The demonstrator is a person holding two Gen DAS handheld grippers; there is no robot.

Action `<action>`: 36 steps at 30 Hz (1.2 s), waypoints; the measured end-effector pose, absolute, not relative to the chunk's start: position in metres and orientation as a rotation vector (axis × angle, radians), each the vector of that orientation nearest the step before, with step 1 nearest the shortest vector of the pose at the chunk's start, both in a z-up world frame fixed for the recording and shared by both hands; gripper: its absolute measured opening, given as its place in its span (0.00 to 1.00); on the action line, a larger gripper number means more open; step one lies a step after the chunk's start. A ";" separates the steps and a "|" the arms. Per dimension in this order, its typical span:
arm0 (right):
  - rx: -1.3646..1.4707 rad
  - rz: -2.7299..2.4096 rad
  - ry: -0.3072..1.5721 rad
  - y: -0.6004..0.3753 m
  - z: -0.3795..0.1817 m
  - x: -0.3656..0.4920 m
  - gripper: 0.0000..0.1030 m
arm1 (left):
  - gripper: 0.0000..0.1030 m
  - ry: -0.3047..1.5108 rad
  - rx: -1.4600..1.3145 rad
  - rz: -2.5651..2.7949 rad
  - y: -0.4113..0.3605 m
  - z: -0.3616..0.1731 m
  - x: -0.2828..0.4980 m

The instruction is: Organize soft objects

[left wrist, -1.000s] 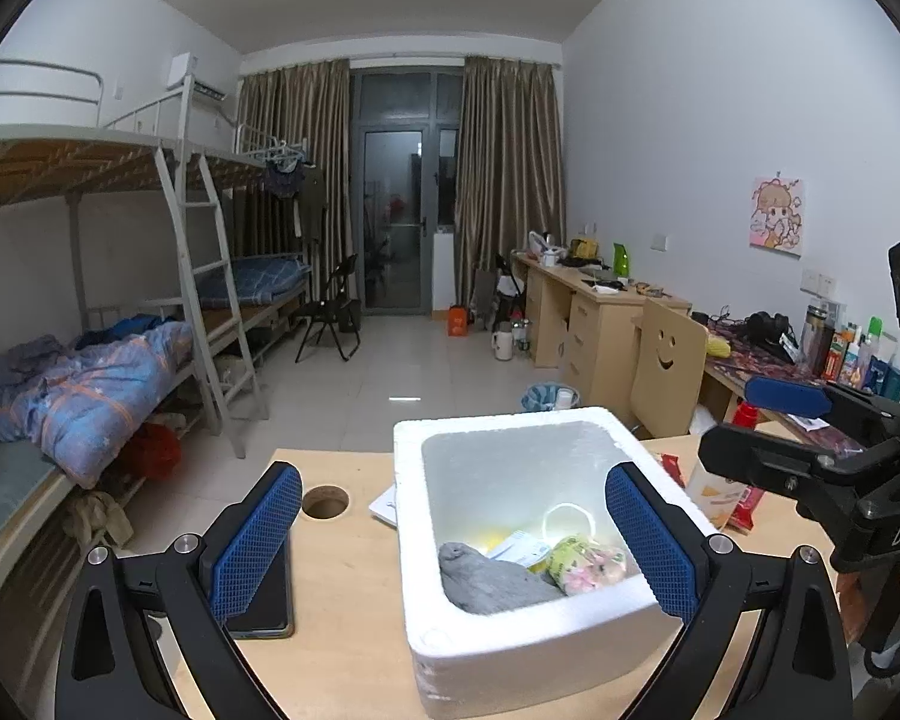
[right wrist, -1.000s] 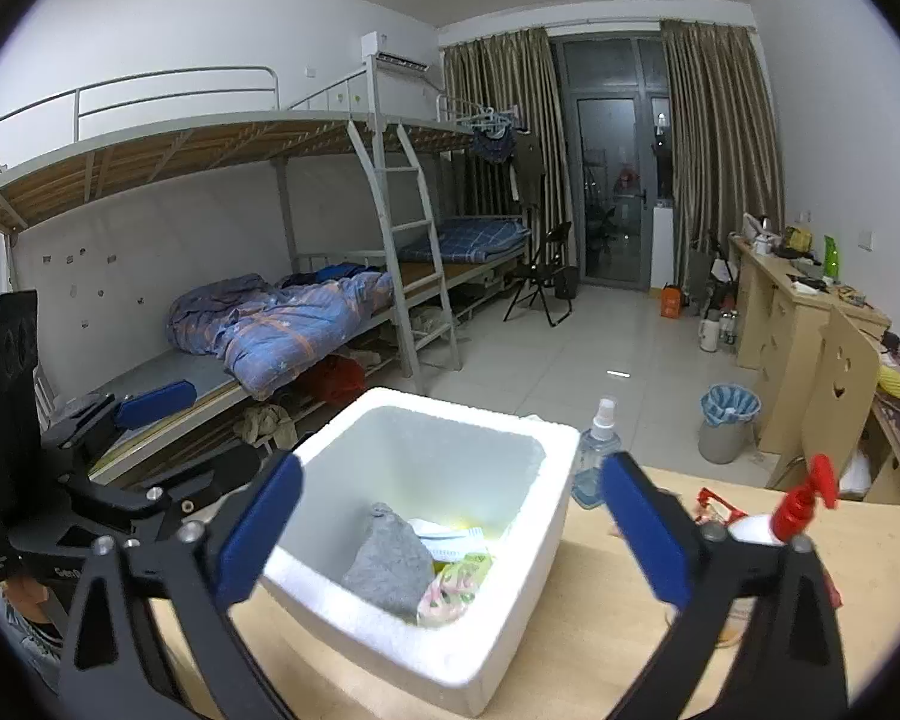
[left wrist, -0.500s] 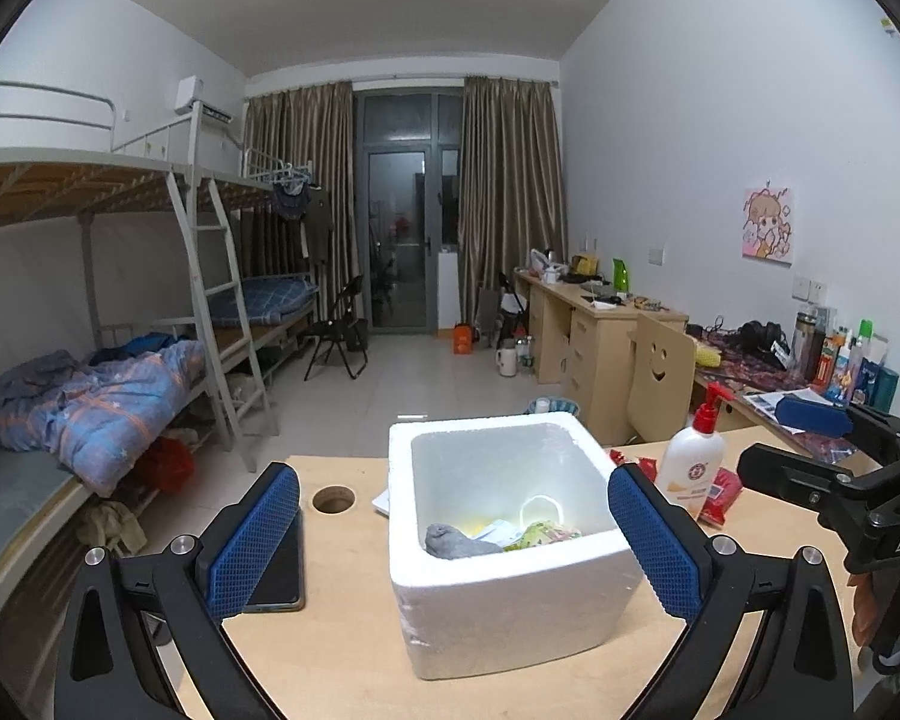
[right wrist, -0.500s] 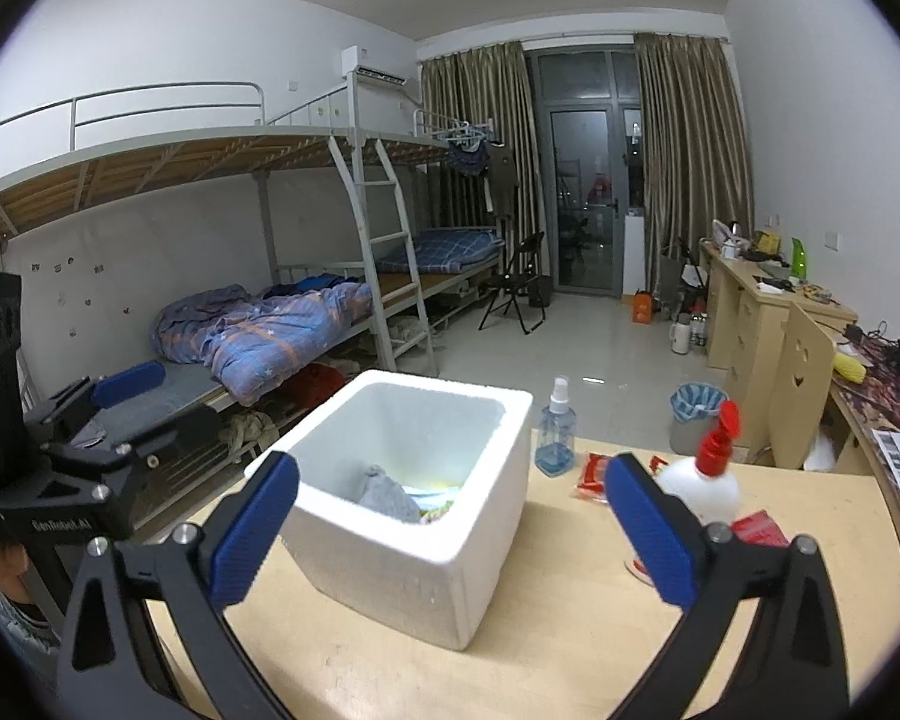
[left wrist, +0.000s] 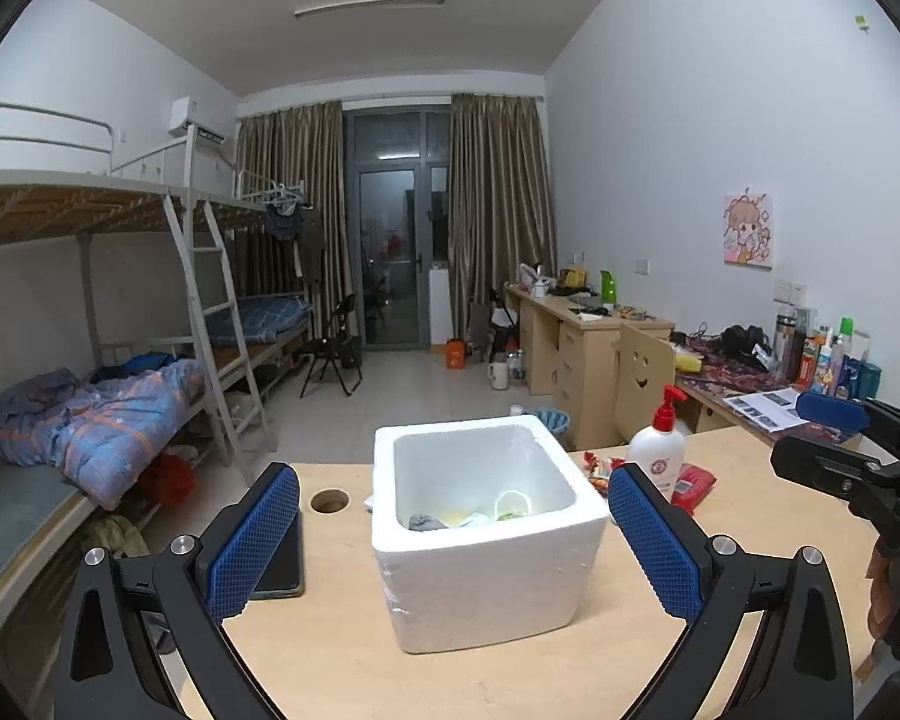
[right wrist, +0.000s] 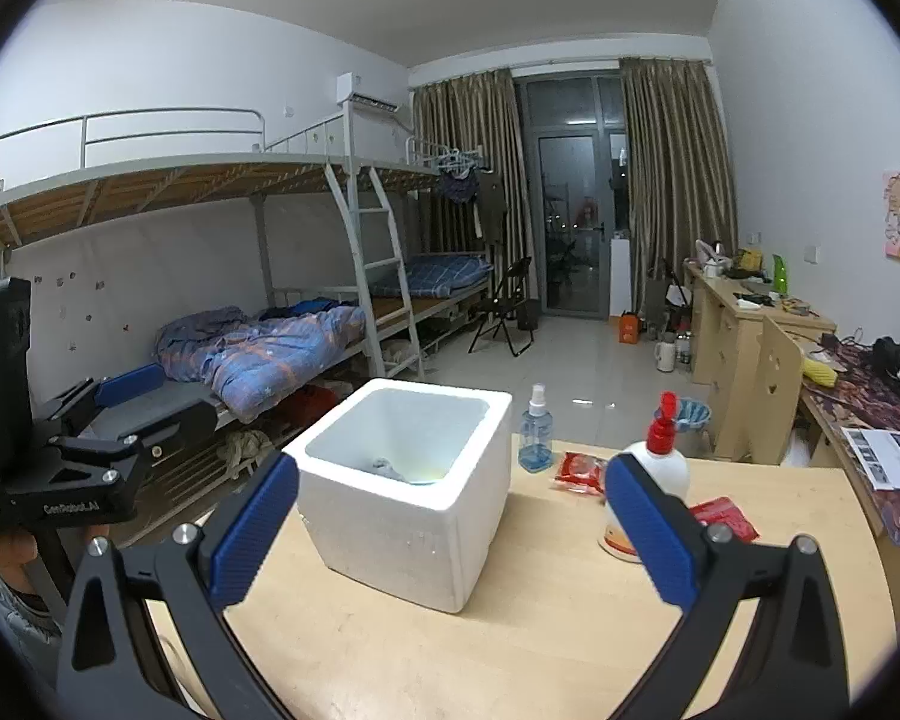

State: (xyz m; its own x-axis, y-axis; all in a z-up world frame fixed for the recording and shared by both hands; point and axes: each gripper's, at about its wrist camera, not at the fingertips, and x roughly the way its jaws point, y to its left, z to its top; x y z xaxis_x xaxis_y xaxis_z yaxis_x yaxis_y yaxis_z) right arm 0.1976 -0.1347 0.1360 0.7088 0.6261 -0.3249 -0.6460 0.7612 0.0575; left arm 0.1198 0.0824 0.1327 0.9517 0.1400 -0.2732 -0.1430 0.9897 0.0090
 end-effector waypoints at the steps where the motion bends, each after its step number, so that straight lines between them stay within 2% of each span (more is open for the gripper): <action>1: -0.061 0.706 0.335 -0.137 0.136 0.195 1.00 | 1.00 0.277 -0.009 0.146 0.080 0.133 0.116; 14: -0.036 0.666 0.280 -0.160 0.129 0.154 1.00 | 1.00 0.221 -0.014 0.145 0.059 0.129 0.066; 25: -0.044 0.646 0.218 -0.179 0.100 0.124 1.00 | 1.00 0.173 -0.026 0.079 0.043 0.087 0.042; 36: -0.060 0.590 0.232 -0.180 0.066 0.106 1.00 | 1.00 0.155 -0.101 0.021 0.037 0.054 0.027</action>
State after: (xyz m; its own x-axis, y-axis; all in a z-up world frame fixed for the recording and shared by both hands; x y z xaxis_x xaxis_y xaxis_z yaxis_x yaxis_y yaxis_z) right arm 0.1057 -0.1799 0.0661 0.8060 0.5439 -0.2336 -0.5573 0.8302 0.0103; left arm 0.0266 0.0374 0.0542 0.9878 0.0129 -0.1551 -0.0285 0.9947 -0.0986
